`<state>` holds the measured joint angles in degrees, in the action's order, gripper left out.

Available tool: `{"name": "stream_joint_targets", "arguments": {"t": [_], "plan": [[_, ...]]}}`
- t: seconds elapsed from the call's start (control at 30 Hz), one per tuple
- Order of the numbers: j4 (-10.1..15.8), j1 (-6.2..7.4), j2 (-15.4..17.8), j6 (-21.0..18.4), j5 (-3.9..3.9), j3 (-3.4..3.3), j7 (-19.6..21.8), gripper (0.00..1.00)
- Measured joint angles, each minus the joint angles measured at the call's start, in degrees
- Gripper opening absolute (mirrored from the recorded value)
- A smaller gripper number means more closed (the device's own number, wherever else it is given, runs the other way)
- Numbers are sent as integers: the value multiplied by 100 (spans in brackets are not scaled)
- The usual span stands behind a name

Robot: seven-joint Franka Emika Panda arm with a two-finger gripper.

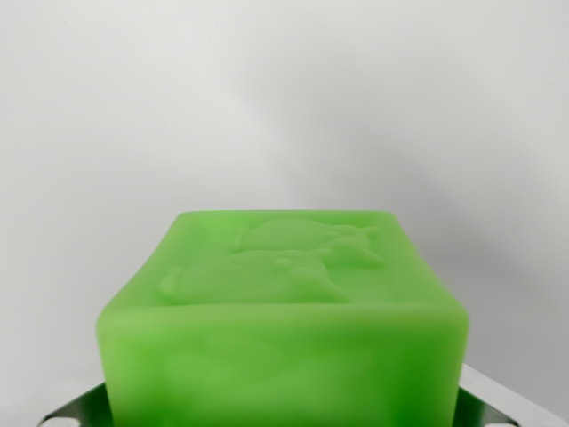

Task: Stack cube

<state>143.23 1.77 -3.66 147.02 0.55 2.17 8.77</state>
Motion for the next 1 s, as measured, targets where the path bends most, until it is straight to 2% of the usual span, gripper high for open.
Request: {"name": "stream_joint_targets", "arguments": {"t": [0.47, 1.0], "plan": [[113, -180, 214, -99, -19, -130, -298, 0], [212, -366, 437, -228, -23, -316, -646, 0]]}}
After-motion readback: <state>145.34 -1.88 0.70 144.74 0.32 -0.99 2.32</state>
